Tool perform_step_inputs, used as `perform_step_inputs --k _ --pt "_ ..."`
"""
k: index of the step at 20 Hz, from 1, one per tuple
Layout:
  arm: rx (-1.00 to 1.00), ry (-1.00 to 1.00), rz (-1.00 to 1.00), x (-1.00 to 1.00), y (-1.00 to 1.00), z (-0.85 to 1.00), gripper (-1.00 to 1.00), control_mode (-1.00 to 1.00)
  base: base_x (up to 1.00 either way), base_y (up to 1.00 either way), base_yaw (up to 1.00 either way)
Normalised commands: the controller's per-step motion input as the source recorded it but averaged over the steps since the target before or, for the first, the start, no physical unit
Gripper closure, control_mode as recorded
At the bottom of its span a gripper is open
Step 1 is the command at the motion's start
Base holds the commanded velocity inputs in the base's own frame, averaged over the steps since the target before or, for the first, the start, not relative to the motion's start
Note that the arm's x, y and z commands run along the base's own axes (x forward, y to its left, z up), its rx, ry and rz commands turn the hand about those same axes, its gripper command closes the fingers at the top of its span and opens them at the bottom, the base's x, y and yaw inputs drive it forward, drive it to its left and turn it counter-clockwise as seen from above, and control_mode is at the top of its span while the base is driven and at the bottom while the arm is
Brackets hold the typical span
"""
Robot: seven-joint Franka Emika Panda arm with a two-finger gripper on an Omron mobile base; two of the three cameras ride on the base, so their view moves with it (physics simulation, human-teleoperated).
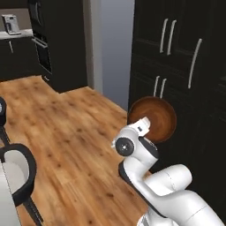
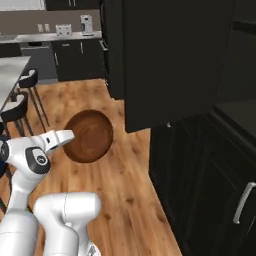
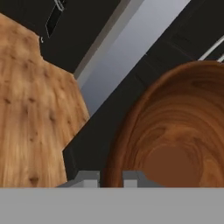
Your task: Open the cabinet. Pick the bowls from the counter and place them in the cabinet. Then close the cabinet.
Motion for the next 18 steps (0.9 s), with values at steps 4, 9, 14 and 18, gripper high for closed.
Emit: perform_step_inputs --k 4,9,14,18 --pt "0.0 0.0 0.0 0.0 0.0 0.0 1.0 1.0 0.23 -0.03 -0.52" --pt "0.0 0.0 0.0 0.0 0.0 0.0 1.0 1.0 -0.69 -0.02 -0.48" --pt "0.0 0.0 0.0 0.0 0.0 0.0 1.0 1.0 -0.24 0.05 -0.46" --pt "0.0 0.0 0.0 0.0 0.0 0.0 1.0 1.0 -0.08 0.04 -0.42"
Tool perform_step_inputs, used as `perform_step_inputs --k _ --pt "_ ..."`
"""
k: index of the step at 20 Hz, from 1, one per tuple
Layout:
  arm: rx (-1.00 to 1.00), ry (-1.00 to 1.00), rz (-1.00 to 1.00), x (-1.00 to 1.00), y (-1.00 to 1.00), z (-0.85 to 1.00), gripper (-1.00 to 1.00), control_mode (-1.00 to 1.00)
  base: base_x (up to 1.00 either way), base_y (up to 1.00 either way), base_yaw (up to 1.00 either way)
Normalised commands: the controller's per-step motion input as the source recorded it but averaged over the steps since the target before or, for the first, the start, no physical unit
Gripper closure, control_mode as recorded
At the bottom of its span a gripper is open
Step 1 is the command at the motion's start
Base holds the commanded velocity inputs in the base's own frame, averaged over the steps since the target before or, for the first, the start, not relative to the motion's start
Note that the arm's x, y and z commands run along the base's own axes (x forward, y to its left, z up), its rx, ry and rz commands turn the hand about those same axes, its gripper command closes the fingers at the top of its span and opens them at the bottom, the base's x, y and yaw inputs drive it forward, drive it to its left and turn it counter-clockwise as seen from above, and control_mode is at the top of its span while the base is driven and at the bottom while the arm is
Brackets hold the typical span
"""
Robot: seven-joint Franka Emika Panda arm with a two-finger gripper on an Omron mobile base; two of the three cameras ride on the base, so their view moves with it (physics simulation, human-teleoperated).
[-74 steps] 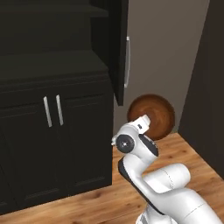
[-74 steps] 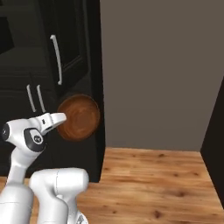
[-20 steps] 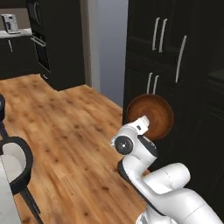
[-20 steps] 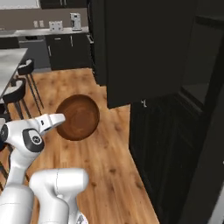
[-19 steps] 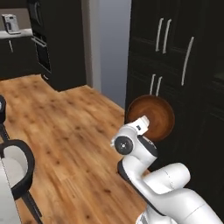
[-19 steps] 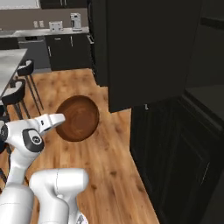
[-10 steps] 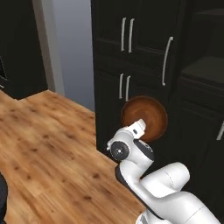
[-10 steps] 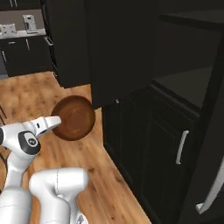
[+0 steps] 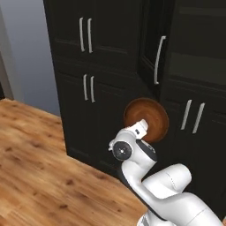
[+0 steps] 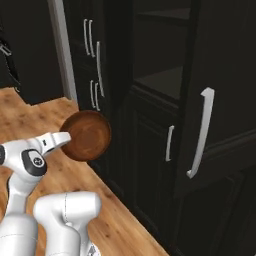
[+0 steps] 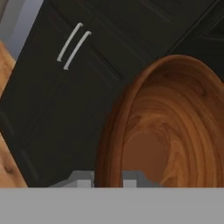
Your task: Open the cabinet. Pick the bowls from the counter and place them in the cabinet. Then close the cabinet.
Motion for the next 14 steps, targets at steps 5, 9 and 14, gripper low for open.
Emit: perform_step_inputs --k 5,9,14 --pt "0.0 0.0 0.0 0.0 0.0 0.0 1.0 1.0 -0.25 0.37 -0.02" --pt "0.0 0.0 0.0 0.0 0.0 0.0 1.0 1.0 -1.0 0.11 -0.05" --pt "0.0 0.0 0.0 0.0 0.0 0.0 1.0 1.0 -1.0 0.11 -0.04"
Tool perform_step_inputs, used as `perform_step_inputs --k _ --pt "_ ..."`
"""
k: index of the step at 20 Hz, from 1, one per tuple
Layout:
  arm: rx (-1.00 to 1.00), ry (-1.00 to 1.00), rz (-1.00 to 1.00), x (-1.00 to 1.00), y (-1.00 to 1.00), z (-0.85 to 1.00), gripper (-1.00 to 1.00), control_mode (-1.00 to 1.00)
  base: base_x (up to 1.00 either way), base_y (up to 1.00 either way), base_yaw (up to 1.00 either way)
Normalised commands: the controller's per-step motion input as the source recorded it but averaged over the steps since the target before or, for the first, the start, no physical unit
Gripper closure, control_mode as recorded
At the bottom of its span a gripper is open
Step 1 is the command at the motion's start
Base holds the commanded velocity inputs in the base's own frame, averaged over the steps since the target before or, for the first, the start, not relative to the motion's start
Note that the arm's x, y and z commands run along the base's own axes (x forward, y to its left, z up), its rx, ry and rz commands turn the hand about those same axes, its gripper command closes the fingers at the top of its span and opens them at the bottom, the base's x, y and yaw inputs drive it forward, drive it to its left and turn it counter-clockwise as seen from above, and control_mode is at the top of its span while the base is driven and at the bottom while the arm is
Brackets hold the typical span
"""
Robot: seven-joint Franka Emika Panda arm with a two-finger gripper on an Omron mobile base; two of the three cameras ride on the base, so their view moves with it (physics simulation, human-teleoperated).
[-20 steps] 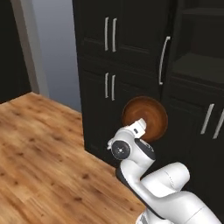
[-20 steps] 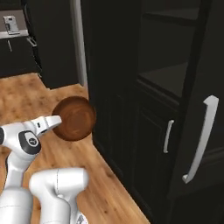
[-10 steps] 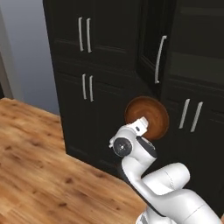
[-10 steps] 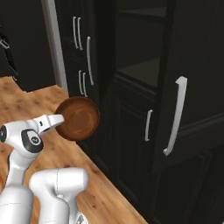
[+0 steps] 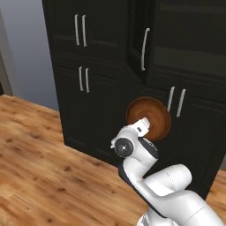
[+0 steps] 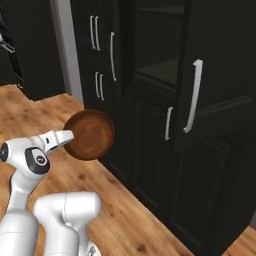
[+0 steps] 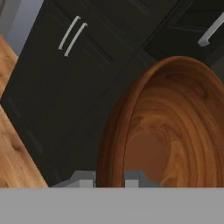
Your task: Open the cabinet. Pick the bowls from the counter and place them in the cabinet. Then close the cabinet.
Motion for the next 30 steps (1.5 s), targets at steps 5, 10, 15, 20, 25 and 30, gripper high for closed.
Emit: perform_step_inputs --k 5,10,15,20,25,30 --pt "0.0 0.0 0.0 0.0 0.0 0.0 1.0 1.0 -0.06 -0.42 -0.4" --pt "0.0 0.0 0.0 0.0 0.0 0.0 1.0 1.0 0.02 -0.33 -0.53" --pt "0.0 0.0 0.0 0.0 0.0 0.0 1.0 1.0 0.41 0.15 -0.34" --pt "0.0 0.0 0.0 0.0 0.0 0.0 1.0 1.0 0.83 0.56 -0.23" --pt "0.0 0.0 0.0 0.0 0.0 0.0 1.0 1.0 0.83 0.36 -0.11" --pt "0.0 0.0 0.0 0.0 0.0 0.0 1.0 1.0 0.92 0.67 -0.01"
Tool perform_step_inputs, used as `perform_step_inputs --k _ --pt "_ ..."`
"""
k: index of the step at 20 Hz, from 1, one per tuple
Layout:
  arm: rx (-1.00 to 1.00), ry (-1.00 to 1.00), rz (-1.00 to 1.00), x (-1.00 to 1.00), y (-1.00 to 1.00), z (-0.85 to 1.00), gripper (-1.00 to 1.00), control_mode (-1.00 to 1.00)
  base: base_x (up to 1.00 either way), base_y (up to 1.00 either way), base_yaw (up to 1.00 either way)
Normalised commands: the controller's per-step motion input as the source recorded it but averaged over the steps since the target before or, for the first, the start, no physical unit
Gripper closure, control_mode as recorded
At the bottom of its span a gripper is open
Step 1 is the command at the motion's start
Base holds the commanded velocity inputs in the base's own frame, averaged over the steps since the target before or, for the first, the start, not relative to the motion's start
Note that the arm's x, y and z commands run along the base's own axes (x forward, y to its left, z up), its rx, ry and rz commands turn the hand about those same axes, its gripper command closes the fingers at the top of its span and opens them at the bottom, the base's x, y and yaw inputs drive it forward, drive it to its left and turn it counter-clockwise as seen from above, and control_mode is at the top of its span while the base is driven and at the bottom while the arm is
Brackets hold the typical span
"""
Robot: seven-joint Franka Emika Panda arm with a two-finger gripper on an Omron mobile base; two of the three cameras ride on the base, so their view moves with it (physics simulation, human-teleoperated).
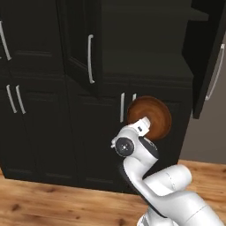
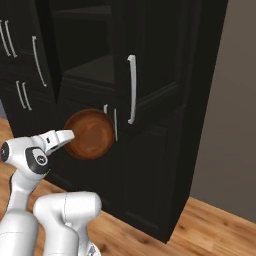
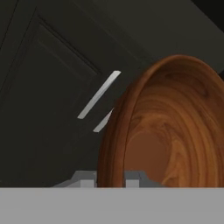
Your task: Open the cabinet. Pick the bowls from the counter and place them in the cabinet. Then close the cabinet.
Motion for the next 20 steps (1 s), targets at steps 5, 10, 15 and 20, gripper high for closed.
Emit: perform_step_inputs --k 5,10,15,20 --pt "0.0 0.0 0.0 0.0 0.0 0.0 1.0 1.0 0.58 0.79 -0.06" --pt "0.0 0.0 0.0 0.0 0.0 0.0 1.0 1.0 0.7 0.15 -0.04" --pt "0.0 0.0 0.0 0.0 0.0 0.0 1.0 1.0 0.71 0.17 0.0" --pt "0.0 0.0 0.0 0.0 0.0 0.0 1.0 1.0 -0.01 0.9 0.0"
